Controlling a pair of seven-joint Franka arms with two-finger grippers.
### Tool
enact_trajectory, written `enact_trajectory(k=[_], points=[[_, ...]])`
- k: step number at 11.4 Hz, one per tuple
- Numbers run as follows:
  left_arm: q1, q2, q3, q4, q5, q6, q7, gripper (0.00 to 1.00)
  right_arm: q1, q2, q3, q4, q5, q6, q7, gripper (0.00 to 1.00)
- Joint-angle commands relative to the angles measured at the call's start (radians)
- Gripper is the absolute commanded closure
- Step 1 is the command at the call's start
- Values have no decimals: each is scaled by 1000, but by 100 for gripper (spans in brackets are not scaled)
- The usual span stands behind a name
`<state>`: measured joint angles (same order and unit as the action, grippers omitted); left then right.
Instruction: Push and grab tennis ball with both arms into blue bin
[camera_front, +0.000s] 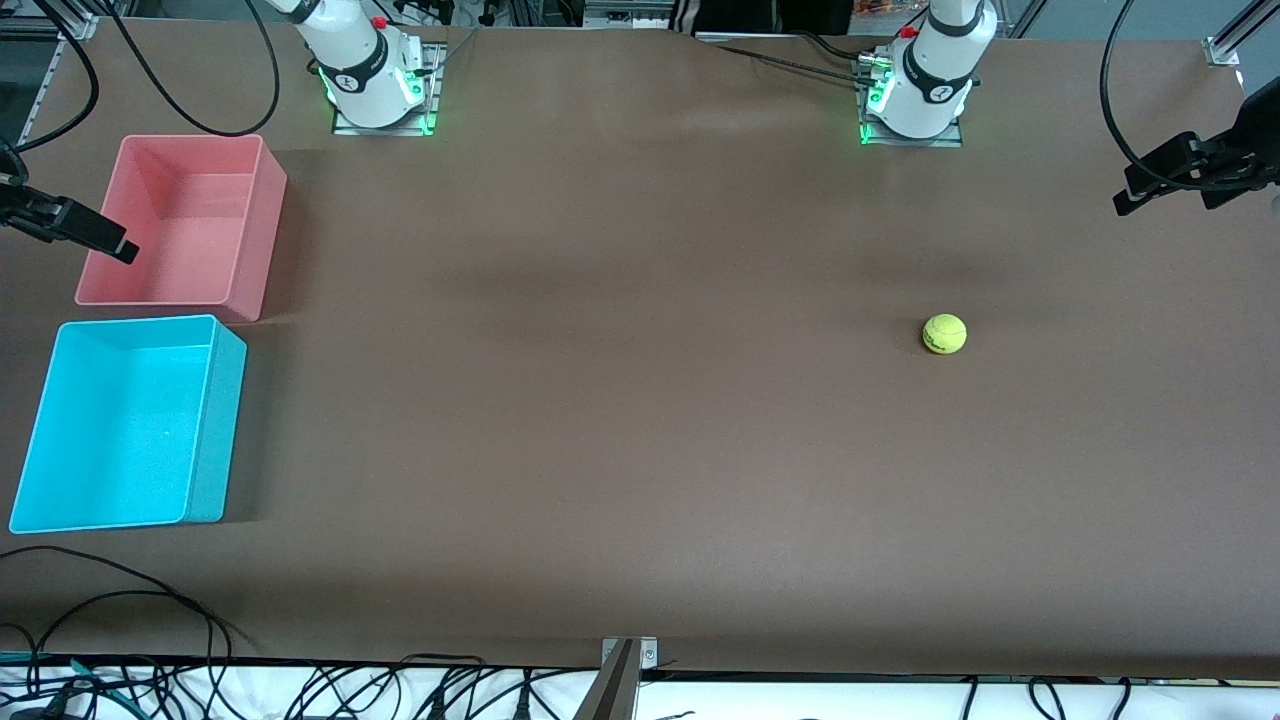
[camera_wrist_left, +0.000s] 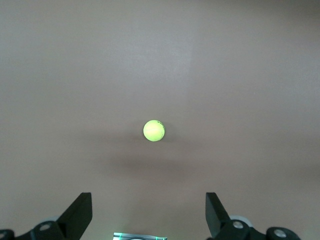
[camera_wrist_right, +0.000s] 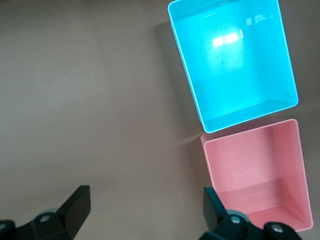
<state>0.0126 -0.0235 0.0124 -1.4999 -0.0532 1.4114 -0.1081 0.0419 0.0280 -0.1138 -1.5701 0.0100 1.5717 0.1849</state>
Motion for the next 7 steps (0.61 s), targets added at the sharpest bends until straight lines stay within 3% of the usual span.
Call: enact_trajectory(k=[1,7], points=[[4,16,1,32,-14,-11,22,0,-4,-2,11,15,15,-18,-2,0],[3,16,0,32,-14,-16,22,0,-5,1,9,19,21,-5,8,0]])
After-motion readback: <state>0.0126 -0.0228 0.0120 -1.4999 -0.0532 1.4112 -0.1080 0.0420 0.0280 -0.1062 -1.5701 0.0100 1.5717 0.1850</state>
